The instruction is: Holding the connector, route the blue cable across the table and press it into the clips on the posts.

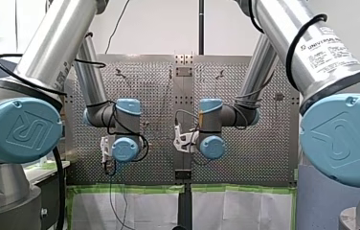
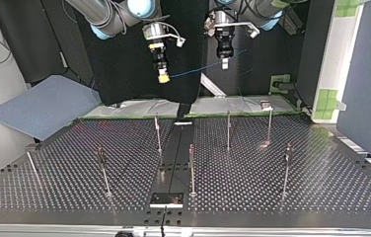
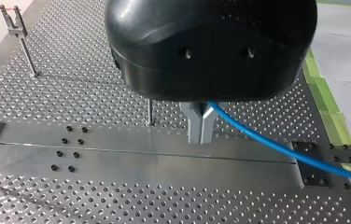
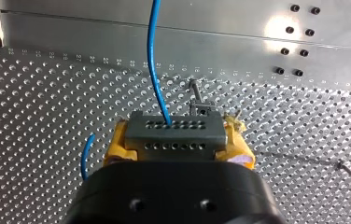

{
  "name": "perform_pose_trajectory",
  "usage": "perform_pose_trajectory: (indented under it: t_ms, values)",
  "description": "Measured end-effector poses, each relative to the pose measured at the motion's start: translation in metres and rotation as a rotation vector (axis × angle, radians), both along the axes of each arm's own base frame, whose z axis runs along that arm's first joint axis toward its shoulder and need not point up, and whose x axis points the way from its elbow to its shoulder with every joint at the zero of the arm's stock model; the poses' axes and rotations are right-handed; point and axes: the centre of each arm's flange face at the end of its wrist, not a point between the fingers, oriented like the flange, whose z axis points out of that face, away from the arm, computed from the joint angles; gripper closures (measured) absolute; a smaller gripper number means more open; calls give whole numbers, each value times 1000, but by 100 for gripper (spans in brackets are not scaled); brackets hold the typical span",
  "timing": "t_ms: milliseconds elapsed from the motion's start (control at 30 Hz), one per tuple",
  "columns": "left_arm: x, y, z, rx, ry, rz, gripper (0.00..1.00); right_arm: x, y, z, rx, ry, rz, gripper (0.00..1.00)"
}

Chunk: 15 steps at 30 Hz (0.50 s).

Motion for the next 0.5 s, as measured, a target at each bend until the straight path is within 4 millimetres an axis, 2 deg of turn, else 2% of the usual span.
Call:
perform_pose_trajectory:
  t_ms: [333, 500]
  values:
    - [0, 0, 0, 0, 0, 0, 100, 0, 0, -1, 2, 1, -2, 100]
    - [0, 0, 0, 0, 0, 0, 100, -6, 0, -20, 42, 38, -18, 100]
